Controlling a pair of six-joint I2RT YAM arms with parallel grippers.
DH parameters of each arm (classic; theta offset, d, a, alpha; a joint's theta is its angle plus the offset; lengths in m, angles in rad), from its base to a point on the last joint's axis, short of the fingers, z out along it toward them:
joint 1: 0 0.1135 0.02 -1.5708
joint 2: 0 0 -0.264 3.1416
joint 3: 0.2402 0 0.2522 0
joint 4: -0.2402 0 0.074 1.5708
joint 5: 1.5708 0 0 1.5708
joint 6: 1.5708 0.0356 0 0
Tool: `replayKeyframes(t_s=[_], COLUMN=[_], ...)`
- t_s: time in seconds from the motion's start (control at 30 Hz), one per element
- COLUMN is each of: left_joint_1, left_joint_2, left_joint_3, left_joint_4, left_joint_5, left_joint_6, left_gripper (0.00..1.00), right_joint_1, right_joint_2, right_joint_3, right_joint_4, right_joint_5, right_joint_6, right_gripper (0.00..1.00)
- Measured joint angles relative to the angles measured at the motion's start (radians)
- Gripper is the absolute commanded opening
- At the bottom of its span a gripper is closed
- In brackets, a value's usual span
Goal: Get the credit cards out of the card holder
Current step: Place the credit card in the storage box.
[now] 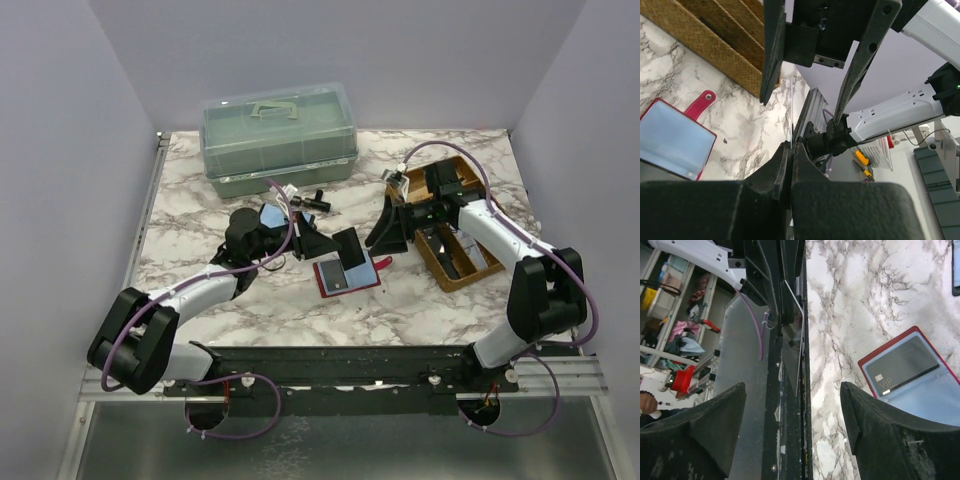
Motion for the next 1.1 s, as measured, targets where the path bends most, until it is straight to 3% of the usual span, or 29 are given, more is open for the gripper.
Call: replayKeyframes(t_s=[0.17, 0.43, 0.53, 0.6, 0.67, 0.77, 0.9, 1.1], left_joint_1=[-0.045, -0.089, -0.091, -0.095, -0.095, -0.098, -0.1, -0.071], left_joint_2=[0.016, 0.052, 0.063, 0.071, 0.08, 0.087, 0.09, 0.043], left_joint_3=[0.037, 0.057, 0.065, 0.071, 0.08, 0.085, 0.084, 0.016], left_joint_4=[-0.005, -0.006, -0.005, -0.003, 0.002, 0.011, 0.014, 0.017], left_joint_5=[-0.039, -0.091, -0.1, -0.1, -0.1, -0.103, -0.146, -0.229], left_joint_6=[0.007, 0.01, 0.01, 0.009, 0.005, -0.002, -0.022, -0.051], left_gripper=[0.0, 0.0, 0.0, 0.0, 0.02, 0.26, 0.51, 0.73], right_joint_1=[0.0, 0.0, 0.0, -0.001, -0.005, -0.01, -0.011, -0.016], right_joint_2=[0.02, 0.031, 0.031, 0.031, 0.031, 0.031, 0.031, 0.032], right_joint_3=[-0.007, -0.08, -0.102, -0.113, -0.118, -0.119, -0.102, -0.013], right_joint_4=[0.071, 0.262, 0.33, 0.364, 0.393, 0.41, 0.33, 0.115], right_joint_5=[-0.034, -0.134, -0.152, -0.152, -0.151, -0.152, -0.144, -0.052], right_joint_6=[0.089, 0.306, 0.37, 0.399, 0.423, 0.428, 0.335, 0.097], right_gripper=[0.74, 0.24, 0.15, 0.02, 0.0, 0.0, 0.0, 0.0])
